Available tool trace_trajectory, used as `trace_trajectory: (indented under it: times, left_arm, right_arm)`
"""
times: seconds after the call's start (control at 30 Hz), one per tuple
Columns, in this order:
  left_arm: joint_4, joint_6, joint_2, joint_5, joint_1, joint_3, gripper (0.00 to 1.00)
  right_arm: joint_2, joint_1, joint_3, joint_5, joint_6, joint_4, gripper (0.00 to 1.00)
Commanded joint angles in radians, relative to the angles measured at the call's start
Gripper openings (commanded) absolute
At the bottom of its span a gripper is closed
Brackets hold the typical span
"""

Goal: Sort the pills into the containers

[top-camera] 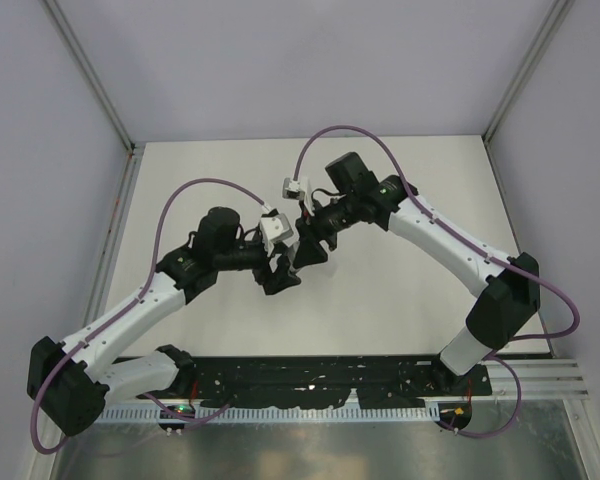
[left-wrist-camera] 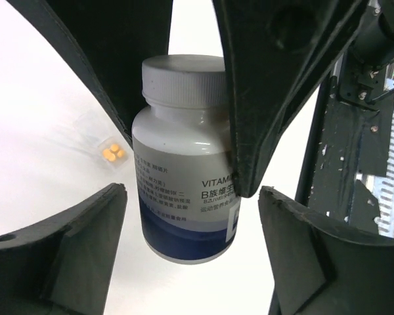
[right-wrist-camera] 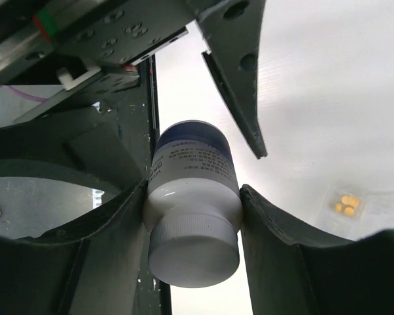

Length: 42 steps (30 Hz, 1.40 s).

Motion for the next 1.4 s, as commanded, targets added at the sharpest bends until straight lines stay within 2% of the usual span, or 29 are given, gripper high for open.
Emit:
trace_trajectory:
  times: [0.0,0.1,0.27,0.4,0.6,0.8,1.0,1.17,1.37]
  left_arm:
    - [0.066,0.005,-0.021,0.014,-0.003,0.011,0.91]
    - [0.066,0.007,-0.031,-0.003,-0.002,0.005,1.00]
    - [0.072,0.042,-0.071,-0.066,-0.002,-0.018,1.00]
    - [0.075,0.051,-0.088,-0.129,0.000,-0.024,1.00]
    - [0.065,0.044,-0.085,-0.161,0.000,-0.013,1.00]
    - [0.057,0.045,-0.080,-0.151,0.001,-0.010,1.00]
    - [0.051,0.047,-0.070,-0.144,0.001,-0.007,1.00]
    - [0.045,0.051,-0.060,-0.140,0.001,-0.003,1.00]
    - [0.042,0.051,-0.048,-0.134,0.000,0.000,1.00]
  right_arm:
    - [-0.049,0.000,-0.002,0.031,-0.030,-0.004,0.06]
    - [-0.061,-0.024,-0.006,0.074,-0.031,-0.008,0.06]
    - [-0.084,-0.116,-0.003,0.177,-0.021,-0.007,0.06]
    - [-0.064,-0.259,0.033,0.315,0.007,-0.016,0.06]
    - [0.075,-0.379,0.088,0.579,-0.011,-0.051,0.06]
    - [0.248,-0.462,0.159,0.717,-0.044,-0.080,0.08]
    - [0.380,-0.494,0.211,0.780,-0.059,-0.079,0.12]
    - [0.460,-0.508,0.249,0.803,-0.067,-0.082,0.17]
    - [0.508,-0.522,0.272,0.817,-0.073,-0.079,0.34]
